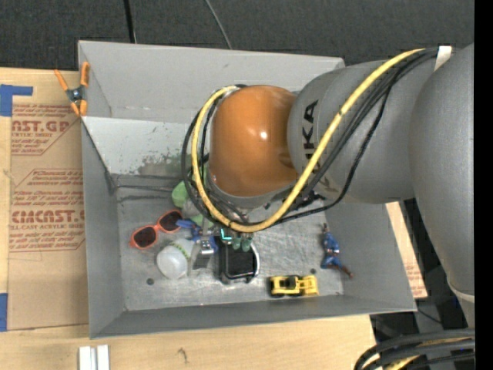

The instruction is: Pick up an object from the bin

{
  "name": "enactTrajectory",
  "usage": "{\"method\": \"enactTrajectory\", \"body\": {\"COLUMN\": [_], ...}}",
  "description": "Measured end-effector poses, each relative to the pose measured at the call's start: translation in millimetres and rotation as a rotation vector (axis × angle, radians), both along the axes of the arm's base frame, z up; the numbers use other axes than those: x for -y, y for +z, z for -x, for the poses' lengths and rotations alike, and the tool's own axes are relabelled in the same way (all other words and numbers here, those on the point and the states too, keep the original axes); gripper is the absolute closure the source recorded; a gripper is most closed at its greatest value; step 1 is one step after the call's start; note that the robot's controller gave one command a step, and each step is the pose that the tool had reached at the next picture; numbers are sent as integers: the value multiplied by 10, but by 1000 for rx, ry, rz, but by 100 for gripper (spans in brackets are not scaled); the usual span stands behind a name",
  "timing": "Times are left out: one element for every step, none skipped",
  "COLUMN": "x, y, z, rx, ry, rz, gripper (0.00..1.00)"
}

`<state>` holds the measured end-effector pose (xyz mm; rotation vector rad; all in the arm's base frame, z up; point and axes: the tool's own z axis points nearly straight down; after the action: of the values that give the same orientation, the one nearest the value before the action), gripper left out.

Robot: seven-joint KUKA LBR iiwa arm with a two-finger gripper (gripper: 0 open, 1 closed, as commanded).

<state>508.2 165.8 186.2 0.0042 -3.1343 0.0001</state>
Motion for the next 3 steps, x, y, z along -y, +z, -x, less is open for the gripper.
{"method": "enactTrajectory", "body": {"x": [7, -136, -137], "y": [40, -1031, -1034], "z": [-20, 36, 36], "rx": [7, 22, 22], "ry": [-2, 6, 6], "rz": [-1, -12, -13], "gripper": [0, 100, 100]}}
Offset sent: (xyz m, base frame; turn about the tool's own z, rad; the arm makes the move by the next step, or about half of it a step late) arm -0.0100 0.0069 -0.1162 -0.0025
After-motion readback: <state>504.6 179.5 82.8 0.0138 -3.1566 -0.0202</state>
